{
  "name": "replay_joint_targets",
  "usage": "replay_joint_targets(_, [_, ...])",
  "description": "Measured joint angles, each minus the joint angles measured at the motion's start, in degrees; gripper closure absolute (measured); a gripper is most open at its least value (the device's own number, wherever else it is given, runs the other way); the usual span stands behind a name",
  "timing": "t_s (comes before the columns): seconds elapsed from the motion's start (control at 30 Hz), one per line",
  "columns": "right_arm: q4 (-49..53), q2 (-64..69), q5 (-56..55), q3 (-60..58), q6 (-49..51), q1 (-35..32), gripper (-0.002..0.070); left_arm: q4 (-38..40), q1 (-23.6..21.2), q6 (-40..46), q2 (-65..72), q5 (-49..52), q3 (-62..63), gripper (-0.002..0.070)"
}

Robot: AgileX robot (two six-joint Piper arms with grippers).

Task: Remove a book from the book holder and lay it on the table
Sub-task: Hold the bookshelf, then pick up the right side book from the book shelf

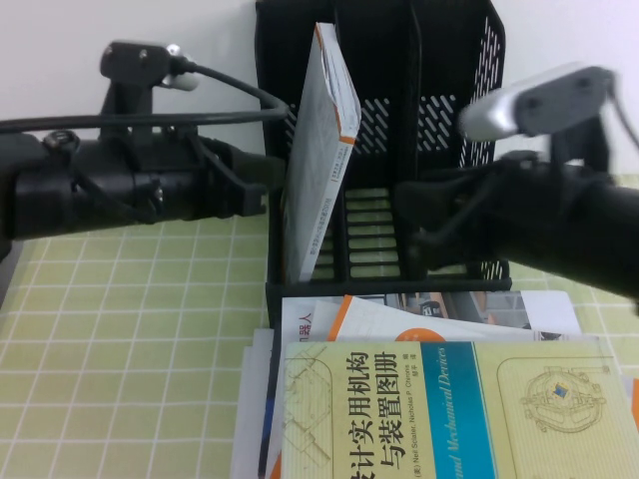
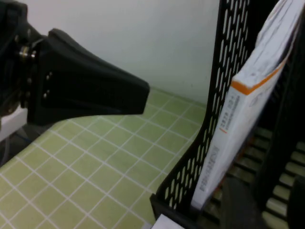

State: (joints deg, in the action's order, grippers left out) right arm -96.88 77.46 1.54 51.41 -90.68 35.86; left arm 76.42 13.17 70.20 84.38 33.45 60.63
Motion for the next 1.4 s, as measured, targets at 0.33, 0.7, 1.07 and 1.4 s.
replay_joint_targets(0.33, [-2.3, 17.6, -1.5, 15.4, 0.7, 1.1, 0.0285, -1.8, 0.0, 0.1, 2.2, 0.8, 0.1, 0.0678])
replay_joint_targets(0.7, [-2.4, 23.6, -2.5, 23.5, 4.8, 1.1, 0.0258, 1.8, 0.0, 5.5, 4.8, -4.3, 0.2, 0.0678])
replay_joint_targets(1.07, [-2.7, 31.3, -5.2, 26.0, 5.9, 1.1, 0.0271, 17.8, 0.0, 22.8, 12.8, -3.4, 0.3, 0.0678])
replay_joint_targets(1.4, [-2.8, 33.3, -6.3, 31.2, -0.5, 1.2, 0.0559, 19.7, 0.0, 24.3, 14.1, -3.5, 0.3, 0.0678])
